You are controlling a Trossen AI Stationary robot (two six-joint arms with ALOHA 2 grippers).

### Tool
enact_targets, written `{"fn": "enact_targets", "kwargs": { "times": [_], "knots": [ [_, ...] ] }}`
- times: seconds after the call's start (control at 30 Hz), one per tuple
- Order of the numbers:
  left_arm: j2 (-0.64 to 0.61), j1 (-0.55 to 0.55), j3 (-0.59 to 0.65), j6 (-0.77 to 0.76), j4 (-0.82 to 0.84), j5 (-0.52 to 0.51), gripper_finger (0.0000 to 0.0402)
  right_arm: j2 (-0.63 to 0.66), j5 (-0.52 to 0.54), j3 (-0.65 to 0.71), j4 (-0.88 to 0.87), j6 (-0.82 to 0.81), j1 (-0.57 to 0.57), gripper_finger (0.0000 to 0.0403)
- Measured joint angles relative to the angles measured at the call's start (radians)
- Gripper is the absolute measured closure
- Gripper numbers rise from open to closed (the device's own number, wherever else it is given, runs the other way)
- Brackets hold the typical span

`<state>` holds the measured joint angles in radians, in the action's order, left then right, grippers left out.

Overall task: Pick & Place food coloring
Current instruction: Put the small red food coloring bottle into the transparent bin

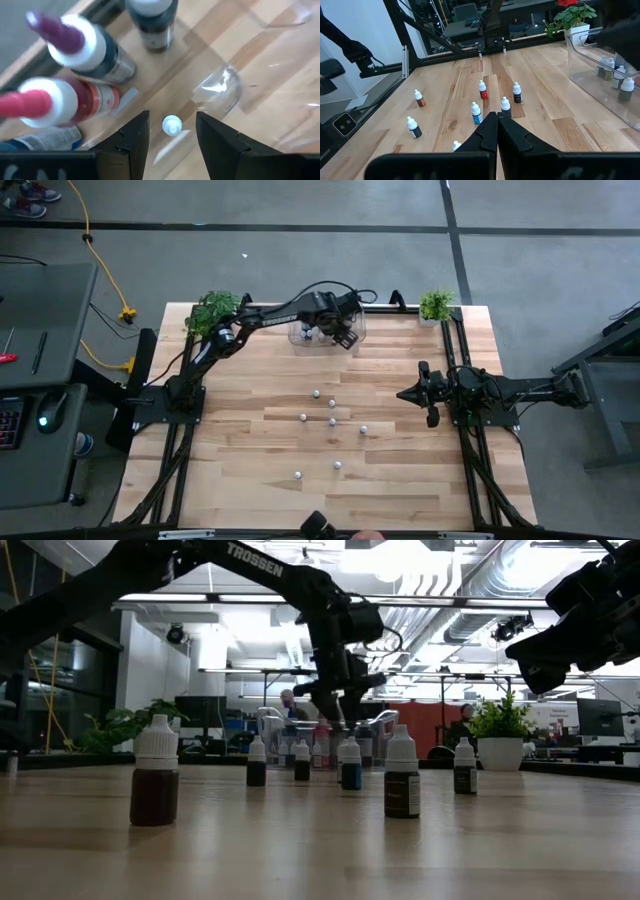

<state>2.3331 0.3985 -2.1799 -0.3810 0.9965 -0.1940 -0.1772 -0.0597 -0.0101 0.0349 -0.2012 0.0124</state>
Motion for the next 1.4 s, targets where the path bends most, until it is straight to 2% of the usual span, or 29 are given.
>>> {"fn": "enact_targets", "kwargs": {
  "times": [0.13,0.33,0.53,0.97,1.27,1.4],
  "knots": [
    [-0.029,-0.005,-0.045,0.037,0.028,-0.001,0.0246,0.0,0.0,0.0,0.0,0.0,0.0,0.0402],
    [-0.079,-0.034,-0.179,0.088,0.141,-0.017,0.0246,0.0,0.0,0.0,0.0,0.0,0.0,0.0402],
    [-0.202,-0.085,-0.149,0.105,0.227,-0.05,0.0246,0.0,0.0,0.0,0.0,0.0,0.0,0.0402],
    [-0.321,-0.244,-0.147,0.105,0.538,-0.054,0.0246,-0.008,0.0,0.0,0.004,0.0,0.0,0.0402],
    [-0.35,-0.324,-0.143,0.062,0.574,-0.072,0.0246,-0.007,0.0,0.0,0.005,0.0,0.0,0.0402],
    [-0.399,-0.354,-0.054,0.038,0.571,-0.072,0.0246,-0.008,0.0,0.0,0.005,0.0,0.0,0.0402]
  ]
}}
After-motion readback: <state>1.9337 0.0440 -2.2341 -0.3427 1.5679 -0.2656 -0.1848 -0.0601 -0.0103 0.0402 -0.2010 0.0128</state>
